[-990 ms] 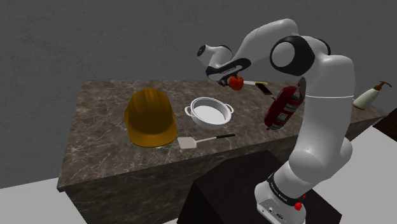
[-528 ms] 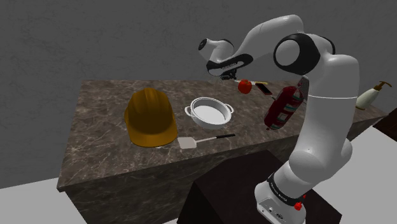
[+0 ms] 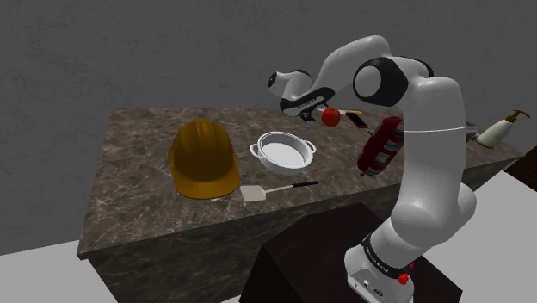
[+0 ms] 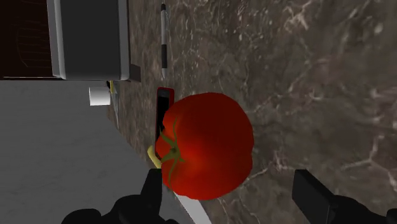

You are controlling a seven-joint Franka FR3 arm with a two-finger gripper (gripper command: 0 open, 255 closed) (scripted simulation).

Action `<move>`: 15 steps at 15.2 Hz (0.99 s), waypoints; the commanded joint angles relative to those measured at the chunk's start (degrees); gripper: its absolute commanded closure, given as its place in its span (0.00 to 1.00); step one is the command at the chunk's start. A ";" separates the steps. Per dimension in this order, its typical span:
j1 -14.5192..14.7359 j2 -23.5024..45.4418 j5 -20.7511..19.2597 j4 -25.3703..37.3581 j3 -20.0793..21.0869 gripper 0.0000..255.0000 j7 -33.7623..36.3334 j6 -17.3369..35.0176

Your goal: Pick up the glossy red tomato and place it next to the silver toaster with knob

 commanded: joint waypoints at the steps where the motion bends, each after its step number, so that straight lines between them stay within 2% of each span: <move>1: -0.58 0.34 -0.62 -0.54 -0.48 0.00 0.50 0.91; 6: -2.02 0.73 -1.63 -1.53 -1.26 0.00 0.94 3.24; 13: -2.01 0.73 -1.63 -1.53 -1.25 0.00 0.93 3.23; 14: -2.01 0.73 -1.63 -1.53 -1.25 1.00 0.93 3.23; 15: -2.01 0.73 -1.63 -1.53 -1.25 1.00 0.93 3.23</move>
